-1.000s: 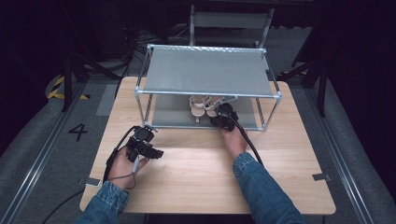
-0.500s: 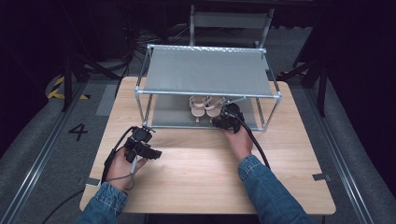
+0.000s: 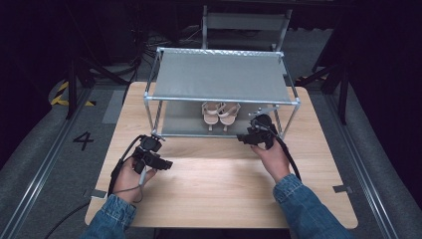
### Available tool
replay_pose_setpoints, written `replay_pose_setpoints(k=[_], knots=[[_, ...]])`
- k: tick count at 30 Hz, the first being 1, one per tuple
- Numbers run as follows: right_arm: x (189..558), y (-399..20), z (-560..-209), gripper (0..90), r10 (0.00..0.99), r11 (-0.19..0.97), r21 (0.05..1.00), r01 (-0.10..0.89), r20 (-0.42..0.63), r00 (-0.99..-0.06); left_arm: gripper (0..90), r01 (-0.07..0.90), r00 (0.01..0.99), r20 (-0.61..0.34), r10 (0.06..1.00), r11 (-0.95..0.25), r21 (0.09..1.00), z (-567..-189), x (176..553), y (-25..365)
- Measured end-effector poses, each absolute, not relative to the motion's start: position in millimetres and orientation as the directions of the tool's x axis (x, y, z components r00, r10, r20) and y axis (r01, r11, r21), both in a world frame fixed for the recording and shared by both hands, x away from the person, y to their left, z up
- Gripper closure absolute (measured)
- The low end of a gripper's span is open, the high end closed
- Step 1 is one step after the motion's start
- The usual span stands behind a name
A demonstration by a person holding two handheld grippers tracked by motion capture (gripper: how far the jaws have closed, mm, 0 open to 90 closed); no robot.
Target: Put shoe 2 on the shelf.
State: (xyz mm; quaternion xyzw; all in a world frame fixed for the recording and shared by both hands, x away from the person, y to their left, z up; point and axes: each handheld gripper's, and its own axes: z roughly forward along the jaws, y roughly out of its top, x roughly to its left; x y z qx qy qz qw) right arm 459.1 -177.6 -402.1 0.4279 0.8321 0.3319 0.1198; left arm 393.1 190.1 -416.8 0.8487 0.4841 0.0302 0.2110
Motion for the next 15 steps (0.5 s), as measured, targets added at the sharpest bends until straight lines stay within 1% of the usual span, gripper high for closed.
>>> replay_pose_setpoints(k=[1,2,7,15], knots=[[452.4,-187.1,-398.4,43.0,0.796,0.407,0.655,0.637,0.086,-0.599,40.4,0.81,0.528,-0.156,0.835,-0.439,0.389,-416.2,393.7,189.2],[452.4,-187.1,-398.4,43.0,0.796,0.407,0.655,0.637,0.086,-0.599,40.3,0.81,0.528,-0.156,0.835,-0.439,0.389,-416.2,393.7,189.2],[438.7,-214.5,-390.6,42.4,0.803,0.388,0.657,0.646,0.102,-0.587,40.0,0.808,0.534,-0.16,0.83,-0.446,0.385,-416.5,395.5,184.0],[419.0,-239.0,-383.2,41.0,0.804,0.392,0.662,0.639,0.091,-0.587,37.3,0.805,0.537,-0.152,0.83,-0.45,0.387,-416.4,396.6,182.5]])
